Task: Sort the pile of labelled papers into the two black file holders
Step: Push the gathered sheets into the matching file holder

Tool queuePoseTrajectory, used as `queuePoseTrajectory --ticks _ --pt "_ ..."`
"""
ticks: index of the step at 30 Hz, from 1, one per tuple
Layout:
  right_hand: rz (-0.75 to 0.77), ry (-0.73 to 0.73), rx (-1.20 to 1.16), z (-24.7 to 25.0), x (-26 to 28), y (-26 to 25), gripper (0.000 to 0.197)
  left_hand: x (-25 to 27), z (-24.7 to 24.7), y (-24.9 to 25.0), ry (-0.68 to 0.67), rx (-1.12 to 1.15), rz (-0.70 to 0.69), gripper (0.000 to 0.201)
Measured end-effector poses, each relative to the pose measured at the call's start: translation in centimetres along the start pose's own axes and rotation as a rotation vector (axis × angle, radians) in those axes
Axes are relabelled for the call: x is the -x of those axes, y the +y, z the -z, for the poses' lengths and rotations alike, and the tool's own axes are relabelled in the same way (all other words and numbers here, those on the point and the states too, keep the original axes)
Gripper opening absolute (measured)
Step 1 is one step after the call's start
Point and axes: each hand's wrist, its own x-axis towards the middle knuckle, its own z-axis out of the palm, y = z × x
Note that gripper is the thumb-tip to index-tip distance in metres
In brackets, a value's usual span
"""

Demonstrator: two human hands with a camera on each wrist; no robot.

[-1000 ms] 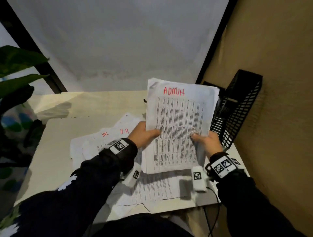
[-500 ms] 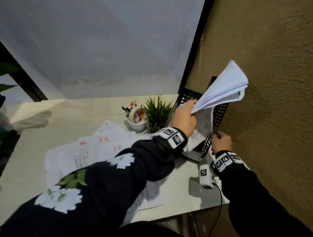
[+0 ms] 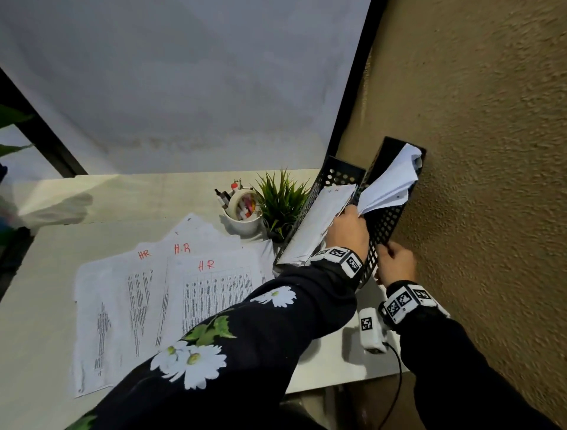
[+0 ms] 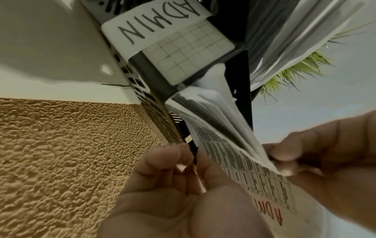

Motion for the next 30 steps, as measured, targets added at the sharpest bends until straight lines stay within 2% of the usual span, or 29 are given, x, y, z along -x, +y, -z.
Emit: queuePoseTrajectory --ticks 5,10,14,16,19,22,24,26,28,30 --pt "0.022 0.008 0.020 0.1 0.6 -0.4 0.030 0.5 -0.3 -0.7 -0.062 -0.020 0.017 0.029" --pt "0.040 -0.006 0.059 0.2 0.7 -0.6 0.036 0.3 0.6 0.0 -0.002 0.027 -0.066 0.025" --pt "0.026 0.010 0.056 0.3 1.5 -1.4 0.022 0.2 -0.7 -1.3 -0.160 0.054 0.106 0.034" --pt "0.030 0.009 0.073 0.1 1.3 -1.1 0.028 0.5 -1.2 -2.2 -0.198 0.057 0.171 0.041" --pt "0.018 0.004 0.099 -0.3 0.4 0.6 0.045 0.6 -1.3 -2.7 -0.204 0.058 0.173 0.041" --pt "0.049 0.067 0.078 -0.2 2.8 -1.2 0.036 0.9 0.2 -3.5 -0.237 0.102 0.129 0.049" --pt "0.075 0.160 0.009 0.0 5.1 -2.4 0.027 1.5 1.9 -5.3 -0.280 0.121 0.076 0.048" --pt "0.143 0.200 -0.097 -0.3 7.6 -3.2 0.017 2.1 4.0 -8.5 -0.282 0.180 0.087 0.040" --pt "0.261 0.163 -0.199 -1.2 10.0 -3.9 0.016 2.4 6.1 -13.3 -0.208 0.151 0.202 0.029" --pt "0.341 0.065 -0.229 -2.7 11.9 -4.2 0.021 2.8 8.3 -19.0 -0.106 0.009 0.404 0.029"
